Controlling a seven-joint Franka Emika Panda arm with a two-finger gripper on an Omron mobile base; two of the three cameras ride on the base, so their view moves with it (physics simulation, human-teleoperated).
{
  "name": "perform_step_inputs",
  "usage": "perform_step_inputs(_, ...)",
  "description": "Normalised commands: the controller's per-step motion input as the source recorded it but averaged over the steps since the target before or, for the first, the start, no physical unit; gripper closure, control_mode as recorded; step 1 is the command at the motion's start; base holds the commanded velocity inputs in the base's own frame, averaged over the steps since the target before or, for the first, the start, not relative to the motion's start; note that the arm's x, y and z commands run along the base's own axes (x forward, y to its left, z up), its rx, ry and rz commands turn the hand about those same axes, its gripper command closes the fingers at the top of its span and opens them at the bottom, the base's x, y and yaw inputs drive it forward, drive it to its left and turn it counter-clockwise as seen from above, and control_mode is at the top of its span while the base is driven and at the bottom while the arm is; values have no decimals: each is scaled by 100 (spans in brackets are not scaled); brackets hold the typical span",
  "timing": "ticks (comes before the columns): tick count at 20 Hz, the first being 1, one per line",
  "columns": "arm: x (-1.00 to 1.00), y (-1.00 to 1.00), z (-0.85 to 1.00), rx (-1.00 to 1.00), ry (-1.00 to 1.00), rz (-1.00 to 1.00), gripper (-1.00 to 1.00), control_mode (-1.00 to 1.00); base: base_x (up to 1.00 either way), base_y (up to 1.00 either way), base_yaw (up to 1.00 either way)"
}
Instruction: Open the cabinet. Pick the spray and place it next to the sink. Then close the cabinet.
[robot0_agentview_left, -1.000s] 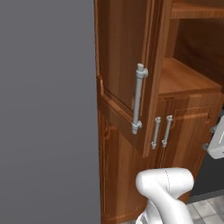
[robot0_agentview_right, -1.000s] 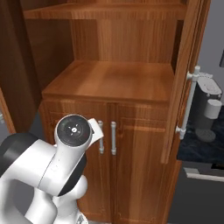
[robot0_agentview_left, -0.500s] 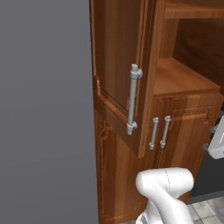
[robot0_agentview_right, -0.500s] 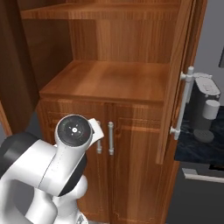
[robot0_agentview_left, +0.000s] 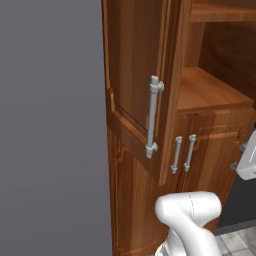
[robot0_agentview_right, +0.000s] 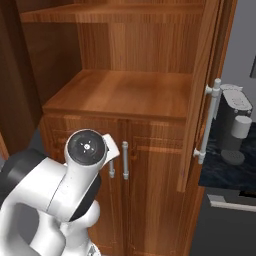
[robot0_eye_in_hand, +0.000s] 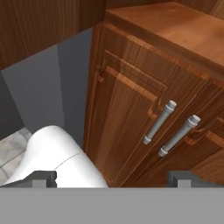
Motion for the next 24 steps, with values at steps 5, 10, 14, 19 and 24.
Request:
perform_step_inputs(5, -29, 2, 24, -3, -8, 6, -100, -100, 0, 0, 0)
perform_step_inputs(10, -98, 62, 33, -28, -32, 18, -100, -100, 0, 0, 0)
perform_step_inputs(14, -76, 100, 2, -51, -36, 23, -100, -100, 0, 0, 0)
perform_step_inputs(19, -56, 92, 33, -41, -24, 16, -100, -100, 0, 0, 0)
perform_step_inputs(24, -56, 67, 32, -30, -15, 11, -100, -100, 0, 0, 0)
